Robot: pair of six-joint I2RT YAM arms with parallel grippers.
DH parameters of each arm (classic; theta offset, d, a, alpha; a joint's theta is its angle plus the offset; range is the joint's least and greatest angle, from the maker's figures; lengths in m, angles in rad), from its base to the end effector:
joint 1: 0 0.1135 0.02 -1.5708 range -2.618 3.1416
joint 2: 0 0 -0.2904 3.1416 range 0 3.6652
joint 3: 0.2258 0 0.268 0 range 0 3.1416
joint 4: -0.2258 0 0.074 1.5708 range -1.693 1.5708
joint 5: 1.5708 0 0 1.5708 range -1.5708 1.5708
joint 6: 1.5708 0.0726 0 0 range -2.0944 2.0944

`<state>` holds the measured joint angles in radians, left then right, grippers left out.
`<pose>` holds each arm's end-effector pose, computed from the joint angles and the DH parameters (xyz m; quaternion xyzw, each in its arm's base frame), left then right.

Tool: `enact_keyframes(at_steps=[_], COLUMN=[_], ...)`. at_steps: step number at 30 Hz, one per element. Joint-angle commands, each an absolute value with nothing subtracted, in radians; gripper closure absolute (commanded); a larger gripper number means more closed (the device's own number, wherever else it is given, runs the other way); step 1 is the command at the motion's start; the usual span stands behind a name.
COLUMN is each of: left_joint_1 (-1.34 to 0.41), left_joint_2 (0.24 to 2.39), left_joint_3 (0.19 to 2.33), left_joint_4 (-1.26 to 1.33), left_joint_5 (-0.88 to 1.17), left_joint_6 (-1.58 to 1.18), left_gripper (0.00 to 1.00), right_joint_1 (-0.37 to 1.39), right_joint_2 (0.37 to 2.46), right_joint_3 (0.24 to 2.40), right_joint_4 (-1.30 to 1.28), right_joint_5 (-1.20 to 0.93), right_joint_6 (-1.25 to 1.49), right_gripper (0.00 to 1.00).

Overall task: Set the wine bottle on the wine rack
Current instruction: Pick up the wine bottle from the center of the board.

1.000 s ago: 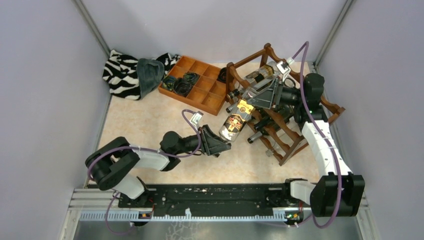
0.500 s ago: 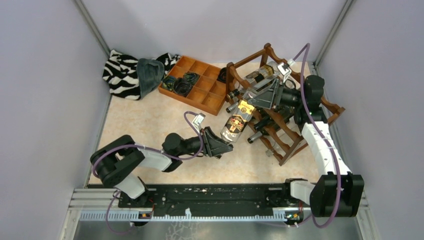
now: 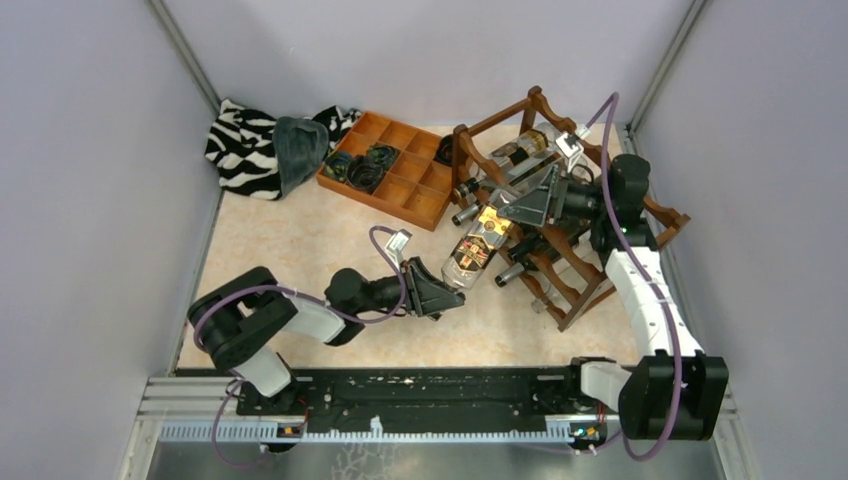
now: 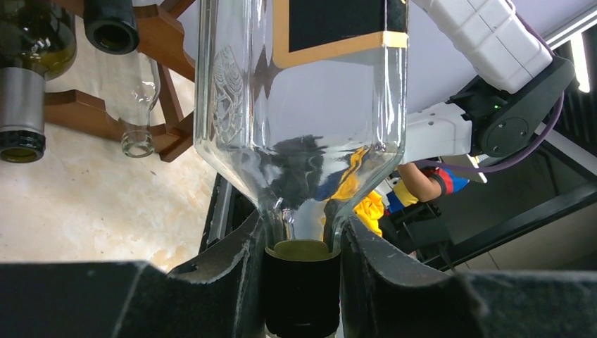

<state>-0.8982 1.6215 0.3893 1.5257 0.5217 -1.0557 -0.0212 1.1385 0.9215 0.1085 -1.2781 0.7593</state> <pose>0.1643 -0.2644 0.2167 0.1611 0.5904 -0.7290 0.3066 0.2621 0.0640 0.3693 -0.1410 0.7041 0.6074 0.3397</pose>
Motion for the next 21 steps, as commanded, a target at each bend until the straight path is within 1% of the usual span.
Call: enact_keyframes(at_steps=[1,4,6,11,18,21], left_joint_1=[-0.887,-0.887,-0.887,-0.879,-0.868,-0.863], left_joint_2=[1.602,1.553,1.513,1.445,1.404,1.391], left_joint_3=[0.362,0.350,0.350,0.333,0.290,0.271], left_joint_4=[1.755,1.701,1.648,1.557,1.582,1.612], left_joint_5=[0.515,0.496,0.494,0.504,0.502,0.502], left_joint_6=[-1.078,-1.041,-1.014,-0.987,-1.018,-1.038], left_gripper=[1.00,1.00,1.00,1.00,1.00,1.00], right_joint_1=[-0.033,-0.038,-0.041,-0.076,-0.088,-0.101], right_joint_2=[1.076,1.072,1.069,1.070,1.074,1.074], right_joint_3=[0.985,1.009,1.028,1.099,1.136,1.189], right_joint_4=[0.030,-0.074,-0.131,-0.275,-0.357,-0.443], right_joint_5=[-1.295,-1.269,-1.255,-1.236,-1.229,-1.223], right_joint_6=[0.614,0.528,0.470,0.322,0.254,0.175], right_gripper=[0.12,0.04,0.02,0.02,0.02,0.02])
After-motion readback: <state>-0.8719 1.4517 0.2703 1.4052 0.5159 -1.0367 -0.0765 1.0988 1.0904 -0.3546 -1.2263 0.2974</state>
